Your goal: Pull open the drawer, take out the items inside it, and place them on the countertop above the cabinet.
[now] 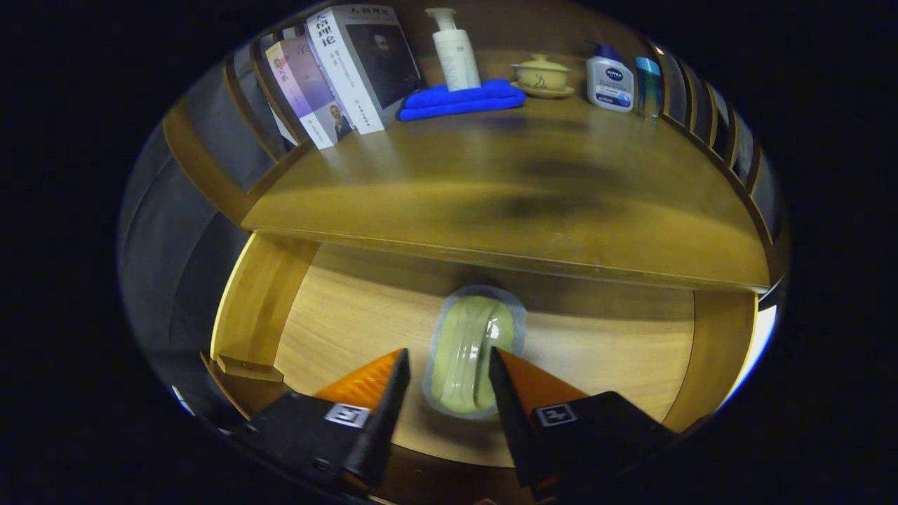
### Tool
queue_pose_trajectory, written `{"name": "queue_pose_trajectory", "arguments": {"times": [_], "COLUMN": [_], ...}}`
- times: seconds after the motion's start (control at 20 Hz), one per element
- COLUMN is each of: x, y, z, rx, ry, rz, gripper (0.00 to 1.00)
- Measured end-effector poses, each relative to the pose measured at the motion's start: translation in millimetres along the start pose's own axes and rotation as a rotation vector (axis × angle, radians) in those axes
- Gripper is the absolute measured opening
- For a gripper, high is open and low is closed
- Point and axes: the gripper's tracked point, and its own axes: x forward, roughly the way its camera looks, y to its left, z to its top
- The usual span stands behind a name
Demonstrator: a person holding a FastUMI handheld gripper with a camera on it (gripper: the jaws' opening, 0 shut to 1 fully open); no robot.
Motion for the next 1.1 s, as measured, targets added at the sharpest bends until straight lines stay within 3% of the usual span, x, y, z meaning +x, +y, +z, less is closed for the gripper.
{"name": "queue_pose_trajectory", "arguments": {"times": [0.05, 0.2, 0.3, 0.75, 1.1], "x": [3, 9, 9, -29, -89], "y": [1, 1, -1, 25, 46], "z": [0, -4, -4, 2, 2], "rx": [0.012, 0.041, 0.055, 0.08, -0.002], "ry": [0.006, 0.037, 0.049, 0.018, -0.044], "rz": [0.002, 0.019, 0.016, 0.17, 0.256], "gripper": [0.54, 0.52, 0.24, 0.19, 0.19]}}
